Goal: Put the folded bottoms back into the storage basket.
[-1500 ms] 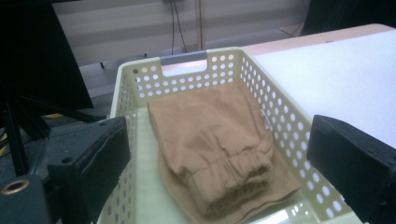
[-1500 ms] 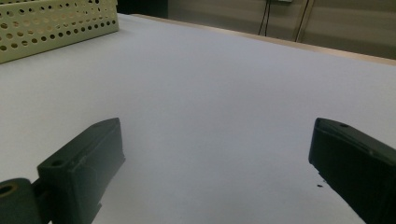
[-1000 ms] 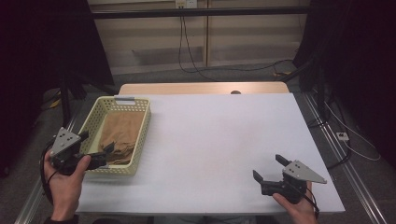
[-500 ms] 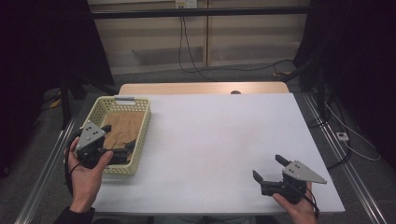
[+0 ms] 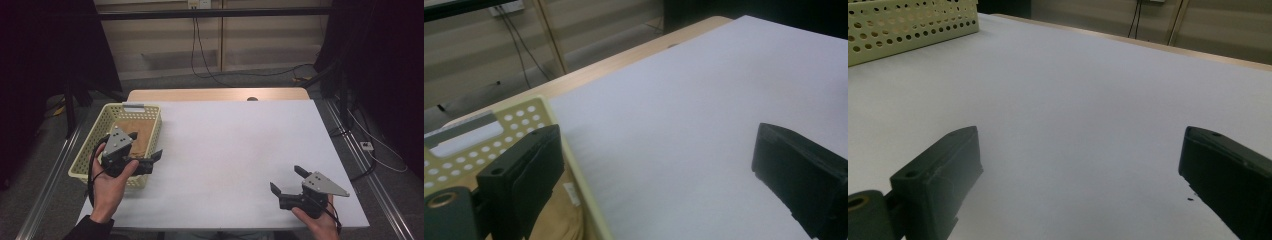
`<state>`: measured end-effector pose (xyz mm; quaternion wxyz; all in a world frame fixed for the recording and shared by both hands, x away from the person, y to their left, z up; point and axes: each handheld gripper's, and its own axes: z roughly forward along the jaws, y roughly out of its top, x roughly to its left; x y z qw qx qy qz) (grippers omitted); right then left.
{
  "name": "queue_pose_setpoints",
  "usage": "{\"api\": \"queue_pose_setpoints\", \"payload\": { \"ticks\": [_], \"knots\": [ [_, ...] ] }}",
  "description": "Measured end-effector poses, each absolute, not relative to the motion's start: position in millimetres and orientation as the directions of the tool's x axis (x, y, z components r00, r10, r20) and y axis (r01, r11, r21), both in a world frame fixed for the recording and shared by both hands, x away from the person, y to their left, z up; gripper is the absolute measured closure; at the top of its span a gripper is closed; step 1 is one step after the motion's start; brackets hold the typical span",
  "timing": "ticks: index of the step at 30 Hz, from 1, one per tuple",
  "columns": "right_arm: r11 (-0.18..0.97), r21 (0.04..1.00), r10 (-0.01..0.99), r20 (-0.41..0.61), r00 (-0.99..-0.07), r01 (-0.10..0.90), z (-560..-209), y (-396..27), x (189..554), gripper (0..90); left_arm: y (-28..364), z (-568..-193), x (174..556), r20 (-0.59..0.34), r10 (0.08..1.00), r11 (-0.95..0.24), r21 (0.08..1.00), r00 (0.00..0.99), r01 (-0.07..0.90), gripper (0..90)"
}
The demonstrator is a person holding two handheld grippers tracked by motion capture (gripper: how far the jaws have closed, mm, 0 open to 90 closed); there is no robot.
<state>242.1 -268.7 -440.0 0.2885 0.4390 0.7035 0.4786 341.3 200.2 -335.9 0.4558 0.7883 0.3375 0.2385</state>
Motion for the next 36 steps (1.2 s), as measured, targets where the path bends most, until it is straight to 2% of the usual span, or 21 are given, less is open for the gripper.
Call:
{"api": "queue_pose_setpoints", "payload": {
  "ticks": [12, 17, 27, 36],
  "knots": [
    [0.155, 0.926, 0.893, 0.017, -0.450, 0.344, -440.4, -268.6, 242.0, 3.3, 169.3, -343.0, 346.4, 0.048, 0.703, -0.368, 0.878, 0.709, 0.306, 5.7],
    [0.154, 0.926, 0.894, 0.018, -0.449, 0.345, -440.4, -268.7, 241.9, 3.2, 155.7, -352.8, 347.9, 0.043, 0.710, -0.363, 0.878, 0.702, 0.313, 3.8],
    [0.159, 0.925, 0.891, 0.016, -0.454, 0.345, -440.7, -267.2, 242.6, 3.2, 133.3, -370.4, 345.8, 0.043, 0.661, -0.412, 0.855, 0.749, 0.315, 4.3],
    [0.153, 0.926, 0.891, 0.022, -0.454, 0.345, -440.8, -267.0, 242.9, 3.2, 130.3, -388.3, 339.9, -0.008, 0.648, -0.382, 0.861, 0.762, 0.335, 4.5]
  ]
}}
